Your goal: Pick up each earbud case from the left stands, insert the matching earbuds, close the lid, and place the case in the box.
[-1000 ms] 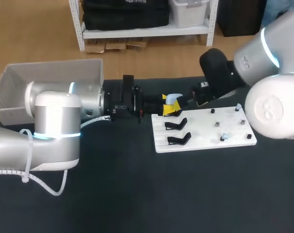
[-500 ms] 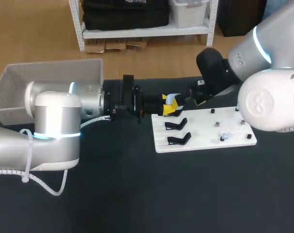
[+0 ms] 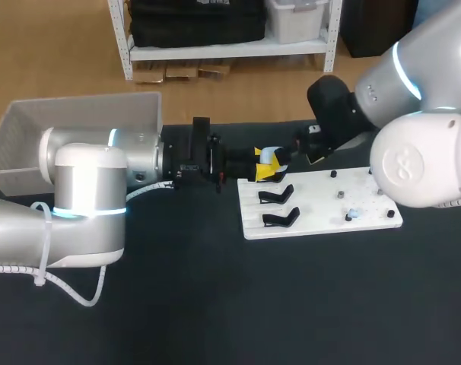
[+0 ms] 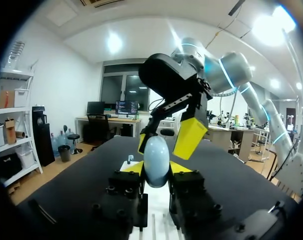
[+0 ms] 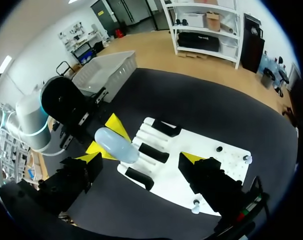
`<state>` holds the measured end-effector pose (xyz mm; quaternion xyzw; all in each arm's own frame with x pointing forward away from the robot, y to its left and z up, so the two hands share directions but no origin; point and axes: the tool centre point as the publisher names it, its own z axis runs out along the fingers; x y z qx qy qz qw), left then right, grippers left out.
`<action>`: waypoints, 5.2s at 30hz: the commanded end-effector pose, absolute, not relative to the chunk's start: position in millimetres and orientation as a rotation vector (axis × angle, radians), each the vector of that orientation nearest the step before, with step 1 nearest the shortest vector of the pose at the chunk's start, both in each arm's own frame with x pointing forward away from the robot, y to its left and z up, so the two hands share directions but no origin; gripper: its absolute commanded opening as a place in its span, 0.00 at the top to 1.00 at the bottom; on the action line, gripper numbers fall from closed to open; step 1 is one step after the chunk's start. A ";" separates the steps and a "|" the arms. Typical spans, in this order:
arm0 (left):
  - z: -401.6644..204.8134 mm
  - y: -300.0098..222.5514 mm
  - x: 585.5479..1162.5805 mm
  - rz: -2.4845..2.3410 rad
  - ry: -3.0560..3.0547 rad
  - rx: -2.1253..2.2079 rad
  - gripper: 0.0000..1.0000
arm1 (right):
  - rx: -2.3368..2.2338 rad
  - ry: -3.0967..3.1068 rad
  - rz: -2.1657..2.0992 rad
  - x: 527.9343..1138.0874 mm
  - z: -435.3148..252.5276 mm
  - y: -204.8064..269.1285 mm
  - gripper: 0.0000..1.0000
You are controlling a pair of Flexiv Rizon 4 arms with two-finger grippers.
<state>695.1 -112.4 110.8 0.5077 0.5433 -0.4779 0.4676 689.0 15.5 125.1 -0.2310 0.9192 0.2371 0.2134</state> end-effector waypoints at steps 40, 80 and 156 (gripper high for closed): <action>109.9 -112.7 696.7 -1.176 1.330 1.246 1.00 | -0.580 2.788 -0.001 739.7 114.4 -113.0 0.00; 109.9 -112.7 696.7 -1.176 1.330 1.246 1.00 | -0.488 2.910 -0.146 767.7 30.7 -163.3 0.56; 109.9 -112.7 696.7 -1.176 1.330 1.246 1.00 | -0.550 2.935 -0.182 656.4 184.4 -41.4 1.00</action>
